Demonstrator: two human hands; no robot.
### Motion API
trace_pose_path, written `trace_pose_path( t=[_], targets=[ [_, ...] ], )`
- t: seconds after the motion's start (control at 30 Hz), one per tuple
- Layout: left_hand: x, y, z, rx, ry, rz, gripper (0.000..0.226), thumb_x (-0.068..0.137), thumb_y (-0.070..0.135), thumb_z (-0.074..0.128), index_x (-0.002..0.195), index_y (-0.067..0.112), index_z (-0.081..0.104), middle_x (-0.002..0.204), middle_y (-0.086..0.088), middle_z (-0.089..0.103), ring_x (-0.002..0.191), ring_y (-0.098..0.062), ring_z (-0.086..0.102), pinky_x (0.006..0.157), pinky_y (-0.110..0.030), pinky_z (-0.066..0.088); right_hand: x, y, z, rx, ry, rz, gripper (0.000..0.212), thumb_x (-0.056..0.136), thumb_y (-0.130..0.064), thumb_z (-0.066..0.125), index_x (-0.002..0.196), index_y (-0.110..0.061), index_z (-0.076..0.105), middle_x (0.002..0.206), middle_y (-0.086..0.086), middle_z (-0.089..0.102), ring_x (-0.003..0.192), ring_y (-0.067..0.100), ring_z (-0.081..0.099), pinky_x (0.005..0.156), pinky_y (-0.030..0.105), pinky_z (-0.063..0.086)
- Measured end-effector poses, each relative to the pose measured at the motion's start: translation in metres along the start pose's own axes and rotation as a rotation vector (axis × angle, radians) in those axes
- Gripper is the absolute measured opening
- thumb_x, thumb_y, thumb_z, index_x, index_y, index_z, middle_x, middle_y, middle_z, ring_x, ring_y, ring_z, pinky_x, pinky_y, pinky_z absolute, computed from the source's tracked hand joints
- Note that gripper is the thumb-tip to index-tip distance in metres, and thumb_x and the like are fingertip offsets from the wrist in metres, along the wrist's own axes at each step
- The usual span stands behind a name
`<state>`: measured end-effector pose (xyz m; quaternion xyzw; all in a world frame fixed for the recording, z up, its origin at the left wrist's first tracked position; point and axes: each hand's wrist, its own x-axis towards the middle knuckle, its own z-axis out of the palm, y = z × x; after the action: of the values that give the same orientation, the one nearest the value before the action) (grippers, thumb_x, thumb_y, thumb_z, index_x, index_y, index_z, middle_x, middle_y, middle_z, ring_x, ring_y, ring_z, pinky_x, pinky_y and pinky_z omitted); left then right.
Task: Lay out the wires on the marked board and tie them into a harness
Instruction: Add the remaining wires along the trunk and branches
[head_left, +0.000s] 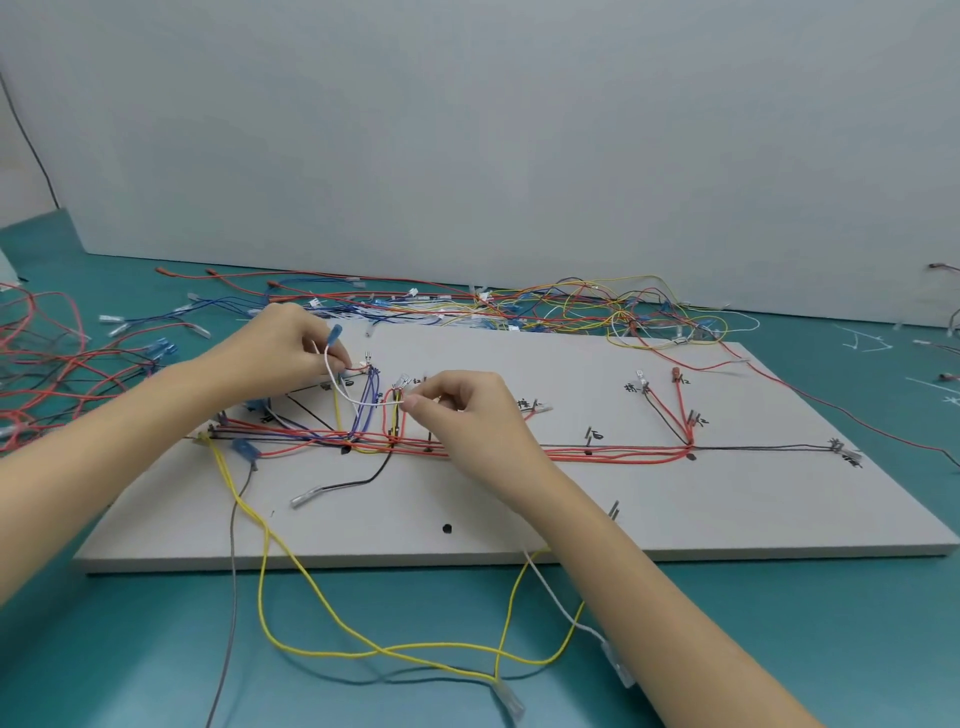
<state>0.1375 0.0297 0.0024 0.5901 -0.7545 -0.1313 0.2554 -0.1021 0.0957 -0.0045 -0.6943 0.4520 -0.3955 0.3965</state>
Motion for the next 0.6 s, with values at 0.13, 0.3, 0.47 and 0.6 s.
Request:
trace_pose_path(
  t=[0.13, 0.3, 0.47, 0.6],
  targets=[
    [-0.007, 0.002, 0.002, 0.006, 0.022, 0.016, 0.015, 0.081, 0.008, 0.071, 0.078, 0.021, 0.078, 0.076, 0.004, 0.074, 0.075, -0.013, 0.066, 0.064, -0.028, 0.052, -0.003, -0.005, -0.001, 0.074, -0.021, 0.020, 0.014, 0.091, -0.018, 0.064, 0.082, -0.011, 0.073, 0.061, 0.008, 0.057, 0.058, 0.011, 0.042, 0.060, 0.026, 0.035],
    [-0.013, 0.003, -0.004, 0.125, -0.007, 0.099, 0.018, 0.082, 0.009, 0.069, 0.083, 0.025, 0.077, 0.081, 0.008, 0.071, 0.077, -0.014, 0.064, 0.068, -0.036, 0.052, -0.005, -0.006, 0.001, 0.090, -0.048, 0.037, 0.016, 0.091, -0.018, 0.064, 0.080, -0.009, 0.072, 0.070, 0.012, 0.056, 0.061, 0.013, 0.043, 0.059, 0.025, 0.035],
    [-0.017, -0.001, -0.004, 0.053, 0.017, 0.082, 0.016, 0.084, 0.009, 0.072, 0.083, 0.025, 0.077, 0.078, 0.011, 0.072, 0.074, -0.014, 0.063, 0.063, -0.025, 0.047, -0.004, -0.004, 0.003, 0.088, -0.060, 0.039, 0.018, 0.091, -0.018, 0.064, 0.084, -0.004, 0.073, 0.067, 0.003, 0.054, 0.058, 0.011, 0.041, 0.057, 0.023, 0.034],
    [-0.020, -0.003, -0.003, -0.026, 0.048, 0.030, 0.015, 0.081, 0.008, 0.075, 0.081, 0.022, 0.080, 0.073, 0.017, 0.072, 0.070, 0.006, 0.061, 0.058, -0.005, 0.041, -0.004, -0.002, 0.002, 0.088, -0.056, 0.039, 0.017, 0.091, -0.016, 0.065, 0.083, -0.004, 0.073, 0.050, -0.014, 0.044, 0.048, 0.004, 0.034, 0.048, 0.013, 0.029]
  ],
)
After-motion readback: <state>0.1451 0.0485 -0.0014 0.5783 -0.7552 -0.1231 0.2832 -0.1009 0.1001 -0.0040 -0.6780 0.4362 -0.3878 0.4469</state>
